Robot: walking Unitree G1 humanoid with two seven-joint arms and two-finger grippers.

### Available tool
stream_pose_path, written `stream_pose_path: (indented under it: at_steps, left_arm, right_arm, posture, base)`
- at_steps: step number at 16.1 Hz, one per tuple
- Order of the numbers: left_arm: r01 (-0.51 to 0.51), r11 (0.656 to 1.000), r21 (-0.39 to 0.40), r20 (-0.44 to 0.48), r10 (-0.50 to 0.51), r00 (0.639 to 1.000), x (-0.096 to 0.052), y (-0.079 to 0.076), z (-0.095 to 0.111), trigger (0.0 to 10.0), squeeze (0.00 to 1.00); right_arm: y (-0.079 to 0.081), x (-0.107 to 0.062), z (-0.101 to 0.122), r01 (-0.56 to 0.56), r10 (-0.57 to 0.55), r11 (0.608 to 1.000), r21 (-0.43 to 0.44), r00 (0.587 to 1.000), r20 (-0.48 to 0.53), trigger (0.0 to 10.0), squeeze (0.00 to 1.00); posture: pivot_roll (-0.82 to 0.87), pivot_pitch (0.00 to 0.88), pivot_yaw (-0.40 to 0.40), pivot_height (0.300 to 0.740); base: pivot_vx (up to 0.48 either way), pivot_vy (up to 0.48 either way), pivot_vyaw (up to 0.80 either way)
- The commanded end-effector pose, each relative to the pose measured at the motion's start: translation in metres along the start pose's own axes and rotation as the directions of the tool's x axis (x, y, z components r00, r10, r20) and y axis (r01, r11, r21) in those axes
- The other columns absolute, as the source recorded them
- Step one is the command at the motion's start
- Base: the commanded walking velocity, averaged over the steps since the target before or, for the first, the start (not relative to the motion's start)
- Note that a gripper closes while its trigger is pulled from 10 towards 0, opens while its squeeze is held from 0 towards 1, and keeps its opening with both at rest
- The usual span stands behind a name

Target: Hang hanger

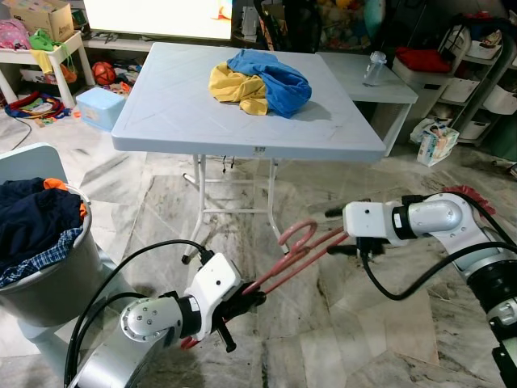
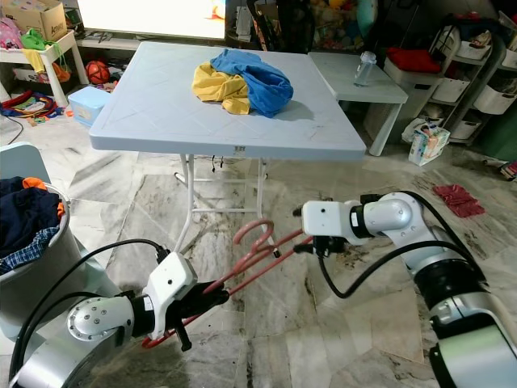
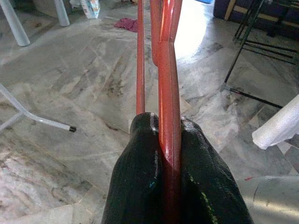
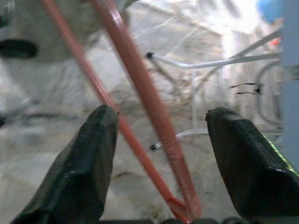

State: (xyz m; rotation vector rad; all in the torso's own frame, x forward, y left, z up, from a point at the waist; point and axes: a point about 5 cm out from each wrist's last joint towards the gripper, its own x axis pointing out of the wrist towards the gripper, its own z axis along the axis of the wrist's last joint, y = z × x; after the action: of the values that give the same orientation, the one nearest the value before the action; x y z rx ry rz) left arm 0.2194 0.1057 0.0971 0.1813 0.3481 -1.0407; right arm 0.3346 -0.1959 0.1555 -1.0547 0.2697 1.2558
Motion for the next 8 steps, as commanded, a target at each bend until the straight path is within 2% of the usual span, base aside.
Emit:
stream_pose_path:
  at_steps: [1, 4, 8]
  left_arm:
    - [0.019, 1.000, 0.021, 0.017, -0.019, 1.000, 0.001, -0.002, 0.005, 10.0, 0.00]
    - [0.026, 0.999, 0.020, 0.017, -0.026, 1.000, 0.002, -0.004, 0.005, 10.0, 0.00]
    - [0.044, 0.999, 0.011, 0.016, -0.045, 0.999, 0.004, -0.005, 0.003, 10.0, 0.00]
  right_arm:
    - [0.002, -0.005, -0.001, -0.074, 0.073, 0.997, -0.029, 0.997, -0.032, 0.0, 0.00]
    - [0.004, 0.000, 0.003, -0.137, 0.135, 0.988, -0.068, 0.990, -0.035, 0.0, 0.00]
    - [-0.003, 0.009, 0.011, -0.135, 0.132, 0.982, -0.133, 0.991, -0.035, 0.0, 0.00]
  posture:
    - [0.09, 0.004, -0.105, 0.740]
    - [0.10, 0.004, -0.105, 0.740]
    - [0.09, 0.001, -0.101, 0.740]
  base:
    - [0.000, 0.000, 0.00]
    - [0.000, 0.000, 0.00]
    - [0.000, 0.000, 0.00]
